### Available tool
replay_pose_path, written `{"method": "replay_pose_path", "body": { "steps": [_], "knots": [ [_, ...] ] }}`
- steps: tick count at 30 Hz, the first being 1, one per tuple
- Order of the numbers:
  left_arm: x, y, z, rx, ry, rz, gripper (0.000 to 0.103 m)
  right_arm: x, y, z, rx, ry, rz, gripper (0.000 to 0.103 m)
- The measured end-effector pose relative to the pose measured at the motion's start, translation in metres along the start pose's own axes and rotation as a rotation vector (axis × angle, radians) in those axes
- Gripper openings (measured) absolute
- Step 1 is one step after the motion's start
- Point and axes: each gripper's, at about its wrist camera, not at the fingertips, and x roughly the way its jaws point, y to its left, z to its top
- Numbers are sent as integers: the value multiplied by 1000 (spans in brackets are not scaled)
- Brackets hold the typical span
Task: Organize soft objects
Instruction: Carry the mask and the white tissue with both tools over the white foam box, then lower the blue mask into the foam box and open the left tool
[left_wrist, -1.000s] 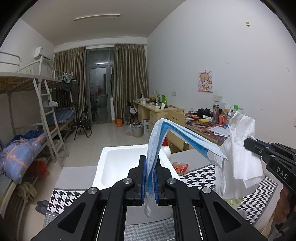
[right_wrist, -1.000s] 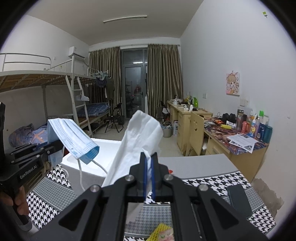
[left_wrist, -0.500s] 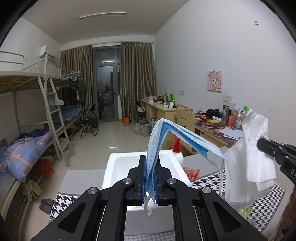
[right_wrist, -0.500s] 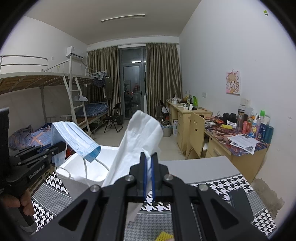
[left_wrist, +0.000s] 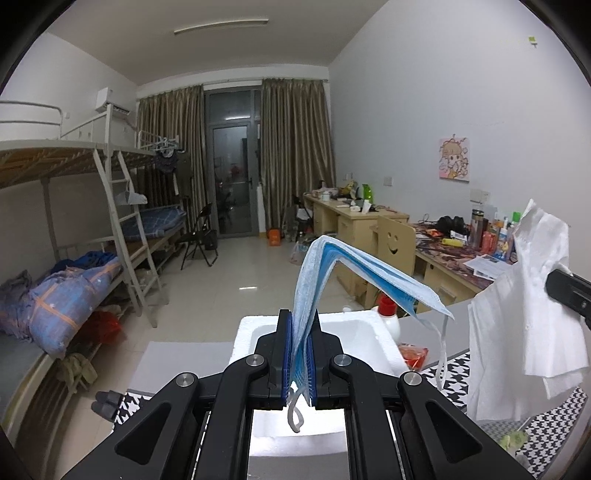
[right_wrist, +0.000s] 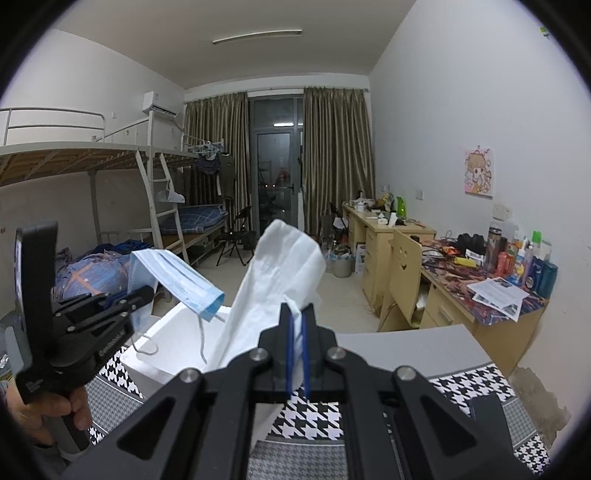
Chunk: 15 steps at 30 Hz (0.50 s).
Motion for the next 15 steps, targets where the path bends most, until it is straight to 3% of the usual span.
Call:
{"method": "replay_pose_path", "body": {
  "steps": [15],
  "knots": [
    [28,7,-4,3,66,46,8,12,9,9,-21,6,20,6]
  ]
}}
